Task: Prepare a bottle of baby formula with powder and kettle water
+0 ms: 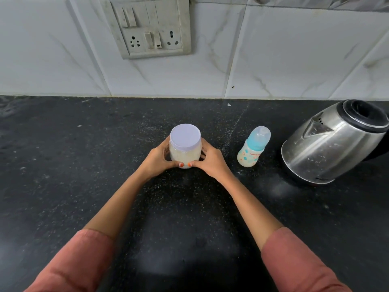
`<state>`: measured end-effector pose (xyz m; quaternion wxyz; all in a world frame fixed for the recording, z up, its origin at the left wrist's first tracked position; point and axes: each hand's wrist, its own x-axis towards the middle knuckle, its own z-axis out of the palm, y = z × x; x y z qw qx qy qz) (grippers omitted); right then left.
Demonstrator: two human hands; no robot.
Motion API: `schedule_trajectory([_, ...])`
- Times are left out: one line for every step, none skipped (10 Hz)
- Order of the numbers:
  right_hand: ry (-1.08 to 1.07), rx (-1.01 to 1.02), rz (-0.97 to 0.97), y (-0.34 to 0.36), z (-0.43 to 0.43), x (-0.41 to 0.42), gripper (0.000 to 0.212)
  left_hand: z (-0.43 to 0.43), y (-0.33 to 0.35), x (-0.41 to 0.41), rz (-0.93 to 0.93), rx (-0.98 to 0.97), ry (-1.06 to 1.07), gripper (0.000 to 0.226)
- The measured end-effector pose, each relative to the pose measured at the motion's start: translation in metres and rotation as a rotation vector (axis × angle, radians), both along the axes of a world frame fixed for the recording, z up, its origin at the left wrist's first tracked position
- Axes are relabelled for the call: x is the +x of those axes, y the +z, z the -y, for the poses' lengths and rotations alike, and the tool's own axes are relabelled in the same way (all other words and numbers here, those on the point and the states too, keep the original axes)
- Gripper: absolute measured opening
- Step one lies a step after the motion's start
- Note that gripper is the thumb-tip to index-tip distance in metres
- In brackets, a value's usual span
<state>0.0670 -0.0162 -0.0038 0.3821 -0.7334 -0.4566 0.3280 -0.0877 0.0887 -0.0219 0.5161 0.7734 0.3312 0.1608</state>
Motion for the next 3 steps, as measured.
schedule_trajectory([-0.017, 0.016, 0.015, 0.001, 0.006, -0.003, 0.076, 0.006, 0.004, -0.004, -0.023, 0.028, 0.011, 0.096])
schedule_trajectory([-0.052, 0.021, 0.015, 0.004, 0.013, -0.004, 0.066, 0.012, 0.011, -0.008, -0.031, 0.076, 0.067, 0.090])
schedule_trajectory([-0.148, 0.035, 0.066, 0.010, 0.022, -0.004, 0.056, 0.028, 0.024, -0.008, -0.036, 0.183, 0.168, 0.074])
